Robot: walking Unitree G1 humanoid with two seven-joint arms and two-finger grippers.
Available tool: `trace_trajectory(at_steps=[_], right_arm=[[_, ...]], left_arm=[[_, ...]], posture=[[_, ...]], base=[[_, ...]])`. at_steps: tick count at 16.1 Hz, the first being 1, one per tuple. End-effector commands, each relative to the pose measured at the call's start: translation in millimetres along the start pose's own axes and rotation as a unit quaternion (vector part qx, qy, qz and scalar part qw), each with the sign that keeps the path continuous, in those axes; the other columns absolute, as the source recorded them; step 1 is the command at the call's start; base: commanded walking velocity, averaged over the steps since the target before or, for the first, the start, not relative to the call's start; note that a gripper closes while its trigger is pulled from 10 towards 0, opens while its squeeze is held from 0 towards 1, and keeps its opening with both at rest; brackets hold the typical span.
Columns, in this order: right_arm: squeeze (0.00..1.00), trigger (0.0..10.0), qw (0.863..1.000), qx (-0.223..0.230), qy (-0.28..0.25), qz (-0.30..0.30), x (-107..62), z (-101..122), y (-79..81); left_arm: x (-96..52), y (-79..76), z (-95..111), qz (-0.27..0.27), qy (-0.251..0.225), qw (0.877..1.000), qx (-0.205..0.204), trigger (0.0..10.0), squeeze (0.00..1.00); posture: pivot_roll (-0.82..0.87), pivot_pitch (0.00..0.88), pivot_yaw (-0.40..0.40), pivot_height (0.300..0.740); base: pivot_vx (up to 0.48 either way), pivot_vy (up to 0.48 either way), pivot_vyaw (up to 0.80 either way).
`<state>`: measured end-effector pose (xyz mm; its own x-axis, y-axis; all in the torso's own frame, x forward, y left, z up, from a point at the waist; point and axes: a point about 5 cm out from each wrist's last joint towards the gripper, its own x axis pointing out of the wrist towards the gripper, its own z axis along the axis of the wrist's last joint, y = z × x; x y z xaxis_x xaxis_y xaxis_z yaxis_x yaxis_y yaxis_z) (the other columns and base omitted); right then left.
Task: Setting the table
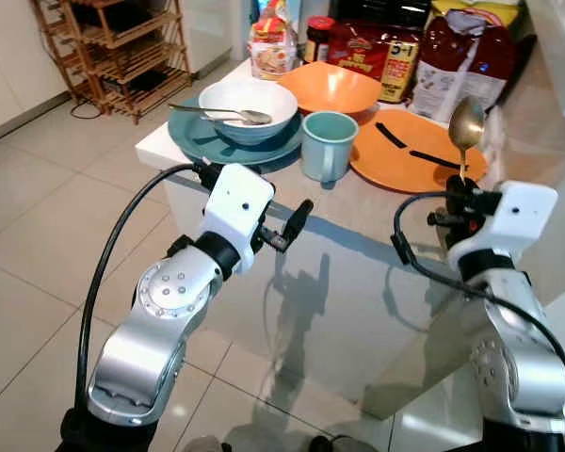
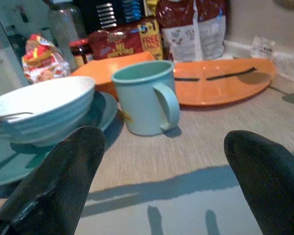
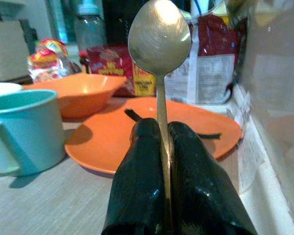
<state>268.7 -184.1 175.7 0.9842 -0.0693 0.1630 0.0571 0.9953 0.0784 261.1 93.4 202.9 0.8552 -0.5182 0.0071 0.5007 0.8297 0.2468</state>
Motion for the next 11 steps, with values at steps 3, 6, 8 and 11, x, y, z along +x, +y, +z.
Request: trace_trajectory(at_steps=[3,6,8,11], right_arm=[[0.0,10.0,0.999,-0.027,-0.01,0.036,-7.9,1,9.0],[0.0,10.0,0.999,-0.024,0.002,0.047,-18.3,-7,11.1],[0.0,10.0,0.999,-0.021,0.007,0.028,-23.1,-12,9.6],[0.0,10.0,0.999,-0.029,0.006,0.027,-28.3,-13,9.5]], left_arm=[[-3.0,-3.0,-4,-0.001,0.005,1.0,0.003,10.0,0.0],[-4.0,-2.1,-4,0.001,0.004,1.0,0.003,10.0,0.0],[-4.3,-2.1,-4,0.0,0.003,1.0,0.006,10.0,0.0],[-4.2,-1.4,-5,0.001,0.002,1.0,0.006,10.0,0.0]], posture=[[0.06,0.05,-0.03,0.74],[0.06,0.053,-0.032,0.74],[0.06,0.052,-0.031,0.74],[0.05,0.052,-0.025,0.74]], base=[[-0.094,0.0,0.0],[-0.309,0.0,0.0],[-0.313,0.0,0.0],[-0.297,0.0,0.0]])
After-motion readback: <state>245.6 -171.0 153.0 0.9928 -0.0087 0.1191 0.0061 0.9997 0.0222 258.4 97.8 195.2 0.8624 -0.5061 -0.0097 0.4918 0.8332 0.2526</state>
